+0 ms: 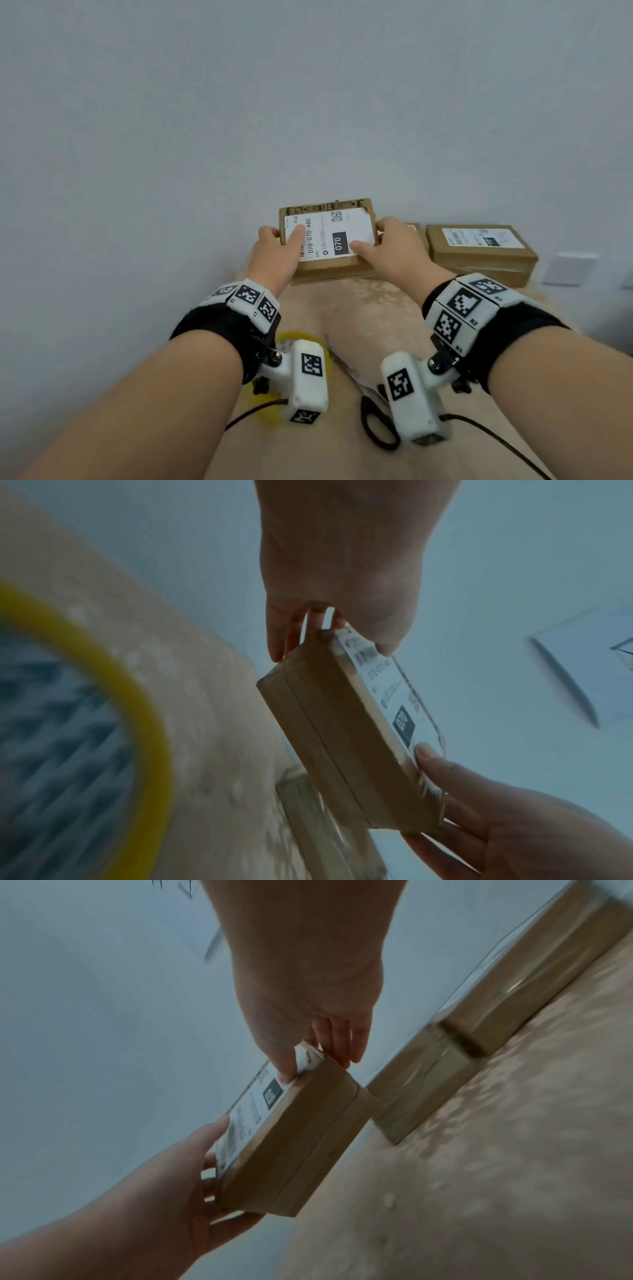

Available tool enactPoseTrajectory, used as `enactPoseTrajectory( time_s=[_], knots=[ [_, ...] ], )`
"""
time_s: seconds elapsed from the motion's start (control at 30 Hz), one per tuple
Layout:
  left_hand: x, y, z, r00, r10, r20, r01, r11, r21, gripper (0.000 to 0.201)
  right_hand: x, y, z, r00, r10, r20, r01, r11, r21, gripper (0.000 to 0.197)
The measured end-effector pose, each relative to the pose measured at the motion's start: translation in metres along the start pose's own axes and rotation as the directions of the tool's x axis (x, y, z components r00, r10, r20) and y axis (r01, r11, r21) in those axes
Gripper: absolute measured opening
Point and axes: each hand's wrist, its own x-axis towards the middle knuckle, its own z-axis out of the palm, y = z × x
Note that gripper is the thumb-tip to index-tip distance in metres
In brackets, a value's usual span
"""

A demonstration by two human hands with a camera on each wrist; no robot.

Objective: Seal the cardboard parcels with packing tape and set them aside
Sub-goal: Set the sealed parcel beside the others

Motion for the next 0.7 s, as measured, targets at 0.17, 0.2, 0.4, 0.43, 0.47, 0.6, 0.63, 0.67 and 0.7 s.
enactPoseTrajectory(
  time_s=[0.17, 0.2, 0.4, 0.43, 0.47, 0.6, 0.63, 0.67, 0.7],
  knots=[
    [-0.07, 0.027, 0.025, 0.988, -0.021, 0.153, 0.026, 0.999, -0.029, 0.04, -0.064, 0.03, -0.05, 0.998, 0.055, -0.017, -0.055, 0.998, 0.022, 0.039],
    [-0.083, 0.032, 0.031, 0.985, -0.03, 0.171, 0.037, 0.999, -0.037, 0.044, -0.076, 0.037, -0.058, 0.997, 0.077, -0.027, -0.076, 0.997, 0.024, 0.042],
    [-0.145, 0.037, 0.064, 0.972, -0.026, 0.232, 0.067, 0.983, -0.169, 0.07, -0.135, 0.088, -0.08, 0.944, 0.325, -0.062, -0.273, 0.872, 0.405, 0.038],
    [-0.153, 0.036, 0.068, 0.973, -0.021, 0.229, 0.068, 0.978, -0.199, 0.062, -0.142, 0.095, -0.08, 0.934, 0.354, -0.042, -0.297, 0.837, 0.461, 0.041],
    [-0.157, 0.033, 0.072, 0.971, -0.025, 0.237, 0.08, 0.972, -0.222, 0.054, -0.146, 0.1, -0.081, 0.931, 0.365, -0.026, -0.306, 0.814, 0.494, 0.044],
    [-0.159, 0.016, 0.082, 0.957, -0.068, 0.283, 0.152, 0.945, -0.289, 0.031, -0.145, 0.11, -0.086, 0.941, 0.339, -0.017, -0.29, 0.83, 0.477, 0.052],
    [-0.157, 0.015, 0.083, 0.955, -0.079, 0.286, 0.165, 0.942, -0.291, 0.031, -0.143, 0.111, -0.087, 0.941, 0.337, -0.027, -0.284, 0.83, 0.48, 0.051],
    [-0.154, 0.014, 0.083, 0.954, -0.079, 0.289, 0.163, 0.946, -0.28, 0.031, -0.141, 0.113, -0.089, 0.94, 0.34, -0.028, -0.284, 0.824, 0.49, 0.049],
    [-0.152, 0.015, 0.083, 0.958, -0.062, 0.281, 0.141, 0.953, -0.269, 0.031, -0.139, 0.114, -0.089, 0.94, 0.341, -0.021, -0.285, 0.817, 0.501, 0.05]
  ],
)
